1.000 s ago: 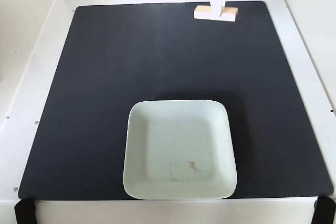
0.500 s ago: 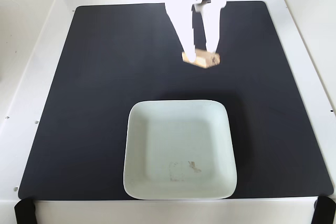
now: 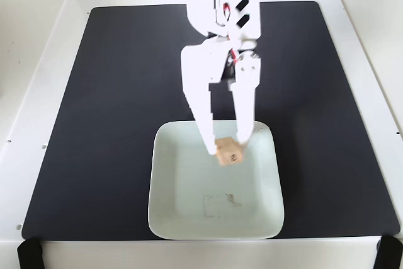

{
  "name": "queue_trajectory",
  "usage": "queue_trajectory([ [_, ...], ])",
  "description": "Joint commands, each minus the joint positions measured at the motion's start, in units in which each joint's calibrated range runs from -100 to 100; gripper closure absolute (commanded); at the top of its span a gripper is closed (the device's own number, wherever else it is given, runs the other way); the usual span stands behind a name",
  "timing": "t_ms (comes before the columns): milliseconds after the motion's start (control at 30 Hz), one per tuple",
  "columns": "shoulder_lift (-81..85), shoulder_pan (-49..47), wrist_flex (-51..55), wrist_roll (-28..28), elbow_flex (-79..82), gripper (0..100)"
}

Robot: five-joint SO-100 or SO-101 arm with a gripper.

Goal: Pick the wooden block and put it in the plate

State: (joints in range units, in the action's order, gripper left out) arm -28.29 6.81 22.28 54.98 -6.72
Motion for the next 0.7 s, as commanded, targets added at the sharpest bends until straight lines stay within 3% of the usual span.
queue_trajectory([
  [0, -1.0, 1.7, -0.5, -0.1, -4.2, 99],
  [533, -1.5, 1.7, 0.0, -1.2, -3.3, 99],
  [600, -1.4, 1.5, 0.0, -1.8, -3.3, 94],
  [667, -1.2, 1.5, -0.1, -2.2, -3.3, 84],
])
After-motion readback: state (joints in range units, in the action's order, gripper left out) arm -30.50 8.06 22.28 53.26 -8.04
